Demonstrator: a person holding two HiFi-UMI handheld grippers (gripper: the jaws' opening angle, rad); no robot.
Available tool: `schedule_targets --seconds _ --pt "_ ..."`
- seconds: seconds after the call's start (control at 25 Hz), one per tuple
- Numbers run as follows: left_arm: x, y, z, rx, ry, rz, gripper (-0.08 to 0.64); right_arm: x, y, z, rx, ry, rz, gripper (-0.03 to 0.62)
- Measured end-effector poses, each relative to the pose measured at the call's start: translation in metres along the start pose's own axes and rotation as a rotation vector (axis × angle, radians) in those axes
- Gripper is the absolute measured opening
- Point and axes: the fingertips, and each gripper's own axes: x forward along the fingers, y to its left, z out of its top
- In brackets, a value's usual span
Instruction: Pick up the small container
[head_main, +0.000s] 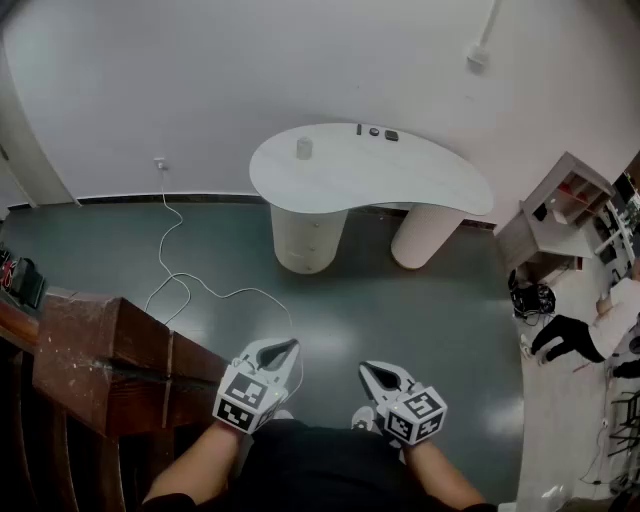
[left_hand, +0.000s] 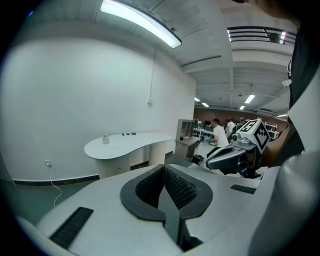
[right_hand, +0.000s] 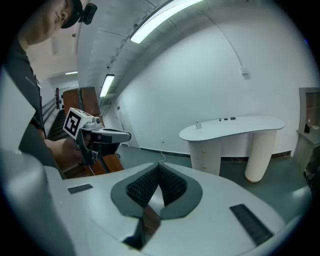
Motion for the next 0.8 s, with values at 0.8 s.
schedule_targets --seconds 0.8 --pt "-0.023 0.009 -0.019 0.033 0.029 -0.070 0.017 0.017 0.037 -0.017 0.033 -0.005 -0.076 -0.005"
